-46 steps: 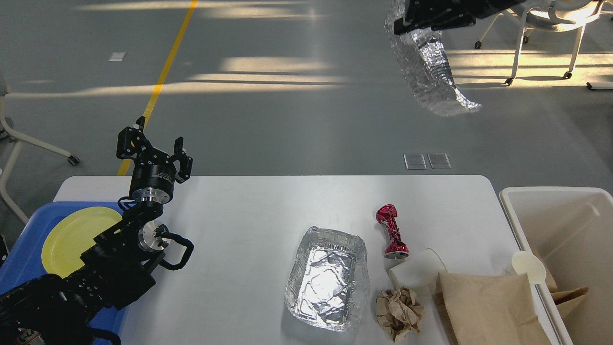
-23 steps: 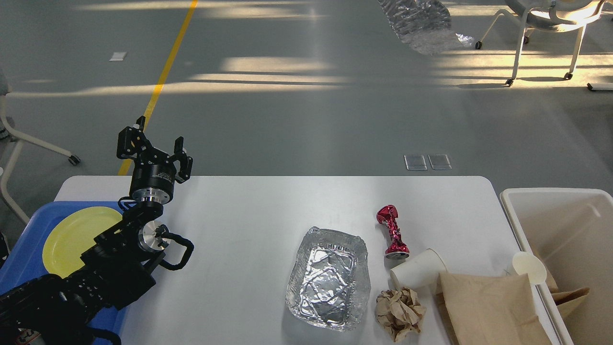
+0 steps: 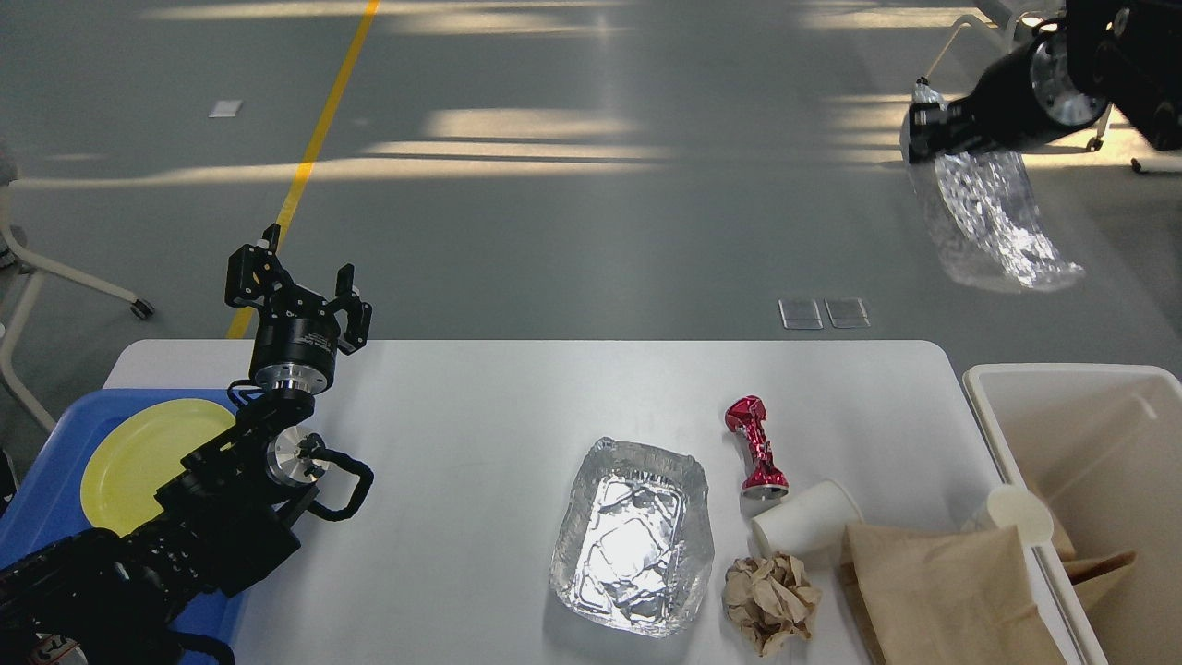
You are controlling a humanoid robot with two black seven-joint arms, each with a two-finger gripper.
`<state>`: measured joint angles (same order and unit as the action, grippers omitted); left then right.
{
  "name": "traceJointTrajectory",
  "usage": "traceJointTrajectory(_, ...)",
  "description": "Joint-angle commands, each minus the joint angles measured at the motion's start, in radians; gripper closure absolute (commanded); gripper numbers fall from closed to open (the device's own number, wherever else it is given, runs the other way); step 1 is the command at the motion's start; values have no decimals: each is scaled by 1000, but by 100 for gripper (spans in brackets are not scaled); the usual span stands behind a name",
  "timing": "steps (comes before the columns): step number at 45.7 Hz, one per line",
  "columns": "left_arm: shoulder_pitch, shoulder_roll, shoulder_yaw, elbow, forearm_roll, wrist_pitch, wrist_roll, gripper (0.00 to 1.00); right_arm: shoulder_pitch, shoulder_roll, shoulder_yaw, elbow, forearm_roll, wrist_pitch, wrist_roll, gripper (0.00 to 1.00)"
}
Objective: Tidy desktop
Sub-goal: 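Carry the foil ball over the white bin and release it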
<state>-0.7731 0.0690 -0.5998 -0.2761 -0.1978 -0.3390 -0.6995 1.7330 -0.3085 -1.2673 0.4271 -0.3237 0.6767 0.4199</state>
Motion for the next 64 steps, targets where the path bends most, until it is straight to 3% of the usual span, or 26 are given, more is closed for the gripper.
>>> traceJointTrajectory(1,0,0,0,0,0,0,0,3,-130,-9,-66,-45,0,-81,-3,100)
traceJointTrajectory(19,0,0,0,0,0,0,0,3,-473,-83,-147,-182,-8,-246,-20,100)
traceJointTrajectory(26,0,0,0,0,0,0,0,3,-527,-106,-193,-199,-8,-301,-61,100)
traceJointTrajectory(29,0,0,0,0,0,0,0,3,-543,-110,-216,-199,-8,-318,-67,87)
traceJointTrajectory(34,0,0,0,0,0,0,0,3,-550,-113,-218,-197,-5,-356,-69,32)
traceJointTrajectory(36,0,0,0,0,0,0,0,3,-550,-113,-218,-195,-5,-368,-67,17)
traceJointTrajectory(41,0,0,0,0,0,0,0,3,-549,-115,-216,-195,-5,-370,-67,9)
traceJointTrajectory(54,0,0,0,0,0,0,0,3,-524,-113,-184,-186,9,-371,-67,8)
traceJointTrajectory(64,0,0,0,0,0,0,0,3,-336,-104,3,-85,14,-341,-56,6)
